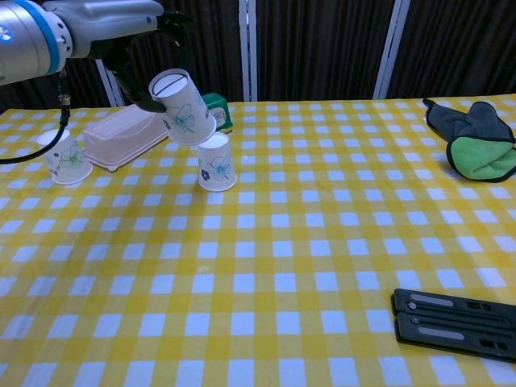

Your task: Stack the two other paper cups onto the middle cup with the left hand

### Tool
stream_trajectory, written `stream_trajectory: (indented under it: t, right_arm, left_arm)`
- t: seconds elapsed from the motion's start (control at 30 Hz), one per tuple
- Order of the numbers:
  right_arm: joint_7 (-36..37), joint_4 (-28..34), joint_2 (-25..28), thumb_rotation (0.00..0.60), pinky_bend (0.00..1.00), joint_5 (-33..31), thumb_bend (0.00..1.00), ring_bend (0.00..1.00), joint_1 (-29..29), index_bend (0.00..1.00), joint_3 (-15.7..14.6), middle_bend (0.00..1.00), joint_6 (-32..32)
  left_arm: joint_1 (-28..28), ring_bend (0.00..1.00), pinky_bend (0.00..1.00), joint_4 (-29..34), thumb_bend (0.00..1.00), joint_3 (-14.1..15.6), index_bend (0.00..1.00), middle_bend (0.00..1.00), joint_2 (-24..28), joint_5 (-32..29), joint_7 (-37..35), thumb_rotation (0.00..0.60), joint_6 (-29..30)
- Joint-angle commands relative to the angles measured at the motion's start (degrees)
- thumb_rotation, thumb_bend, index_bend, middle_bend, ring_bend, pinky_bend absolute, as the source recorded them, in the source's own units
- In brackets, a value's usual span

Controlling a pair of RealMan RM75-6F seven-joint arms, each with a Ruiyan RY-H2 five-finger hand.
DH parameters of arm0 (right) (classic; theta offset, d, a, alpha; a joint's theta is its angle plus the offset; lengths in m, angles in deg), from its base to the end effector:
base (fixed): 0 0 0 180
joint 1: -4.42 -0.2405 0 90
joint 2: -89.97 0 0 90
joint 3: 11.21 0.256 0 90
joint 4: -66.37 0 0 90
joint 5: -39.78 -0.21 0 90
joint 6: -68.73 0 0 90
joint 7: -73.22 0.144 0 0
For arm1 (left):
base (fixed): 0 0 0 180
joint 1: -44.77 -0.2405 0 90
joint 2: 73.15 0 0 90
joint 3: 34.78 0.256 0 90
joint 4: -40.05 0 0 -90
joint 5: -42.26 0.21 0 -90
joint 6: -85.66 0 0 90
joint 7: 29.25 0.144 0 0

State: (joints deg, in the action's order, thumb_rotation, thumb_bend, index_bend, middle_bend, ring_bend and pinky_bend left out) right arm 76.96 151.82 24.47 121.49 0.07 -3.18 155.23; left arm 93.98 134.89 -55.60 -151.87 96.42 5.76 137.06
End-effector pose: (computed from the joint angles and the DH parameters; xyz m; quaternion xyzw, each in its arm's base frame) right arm -0.3342 -0.1970 0.1855 0.5451 -0.3628 0.4040 0.6388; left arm -0.0756 0.3837 0.0513 -0.7541 -0.2900 -0.3828 0.4480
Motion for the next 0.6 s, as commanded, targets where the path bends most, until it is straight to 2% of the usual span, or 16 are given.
stream_trajectory:
  t: [0.03, 0.27, 0.6]
  right_arm:
    - [0.98, -0.28, 0.22, 0.600, 0.00, -0.06, 0.13, 0.00, 0.13, 0.00, 0.26, 0.00, 0.34]
    - [1.90, -0.91, 0.41, 0.600, 0.00, -1.12, 0.13, 0.00, 0.18, 0.00, 0.71, 0.00, -0.09]
    - [1.54, -1.16, 0.26, 0.600, 0.00, -1.76, 0.13, 0.00, 0.08, 0.00, 0.80, 0.00, -0.68]
  left_arm:
    - [5.26, 0.00, 0.00, -6.40, 0.26, -1.11, 0.41, 0.00, -4.35, -5.66, 3.57, 0.600, -2.18]
    - [11.64, 0.00, 0.00, -14.54, 0.26, 0.17, 0.41, 0.00, -9.16, -11.52, 7.70, 0.600, -4.10]
    - [14.44, 0.00, 0.00, -16.55, 0.26, 1.97, 0.40, 0.00, -9.84, -15.80, 8.58, 0.600, -4.84]
